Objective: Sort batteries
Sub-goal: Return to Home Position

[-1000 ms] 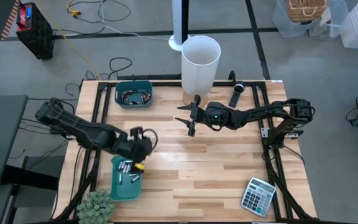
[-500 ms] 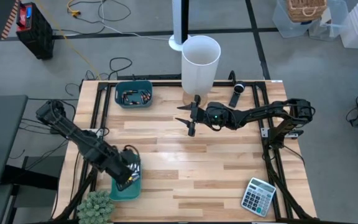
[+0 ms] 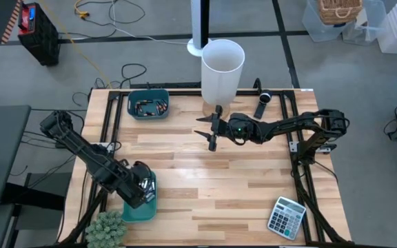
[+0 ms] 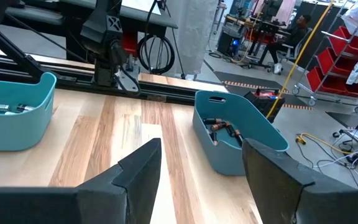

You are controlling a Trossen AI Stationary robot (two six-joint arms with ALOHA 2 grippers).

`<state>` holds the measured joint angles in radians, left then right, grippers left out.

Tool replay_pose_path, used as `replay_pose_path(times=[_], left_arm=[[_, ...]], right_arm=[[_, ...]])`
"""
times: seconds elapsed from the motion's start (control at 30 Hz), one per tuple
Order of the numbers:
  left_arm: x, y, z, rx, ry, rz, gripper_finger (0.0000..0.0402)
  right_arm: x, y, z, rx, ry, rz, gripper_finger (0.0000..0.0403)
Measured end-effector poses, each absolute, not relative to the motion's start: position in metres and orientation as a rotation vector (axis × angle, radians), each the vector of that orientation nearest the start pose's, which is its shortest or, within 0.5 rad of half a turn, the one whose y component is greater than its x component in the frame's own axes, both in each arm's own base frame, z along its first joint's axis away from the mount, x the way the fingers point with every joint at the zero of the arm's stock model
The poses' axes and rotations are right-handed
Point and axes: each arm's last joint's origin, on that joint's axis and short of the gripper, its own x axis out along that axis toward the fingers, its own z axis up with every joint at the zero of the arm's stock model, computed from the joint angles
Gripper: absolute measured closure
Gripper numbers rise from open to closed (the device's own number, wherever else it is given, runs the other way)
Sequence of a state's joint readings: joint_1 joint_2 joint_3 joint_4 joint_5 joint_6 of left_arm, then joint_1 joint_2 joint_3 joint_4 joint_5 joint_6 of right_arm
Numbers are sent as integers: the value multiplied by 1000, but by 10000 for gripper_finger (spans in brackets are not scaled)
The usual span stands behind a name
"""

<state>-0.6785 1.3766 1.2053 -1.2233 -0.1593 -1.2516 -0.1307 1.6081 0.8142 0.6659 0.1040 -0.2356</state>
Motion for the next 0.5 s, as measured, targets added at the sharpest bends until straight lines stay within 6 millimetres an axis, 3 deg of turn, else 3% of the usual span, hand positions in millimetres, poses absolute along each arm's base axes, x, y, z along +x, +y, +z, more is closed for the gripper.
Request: replay_pose_path(times=[0.1,0.3,0.4,0.5], left_arm=[[190,-143,286,-384,1217,404,238],[198,-137,294,-8,806,528,236],[201,-136,298,134,695,562,249],[202,-134,300,238,631,597,284]], right_arm=[[337,-45,223,-231,149,-212,164],[334,-25,242,-263,27,-164,173],[321,-16,255,-293,-19,-126,216],[301,-19,264,-296,-55,-141,292]])
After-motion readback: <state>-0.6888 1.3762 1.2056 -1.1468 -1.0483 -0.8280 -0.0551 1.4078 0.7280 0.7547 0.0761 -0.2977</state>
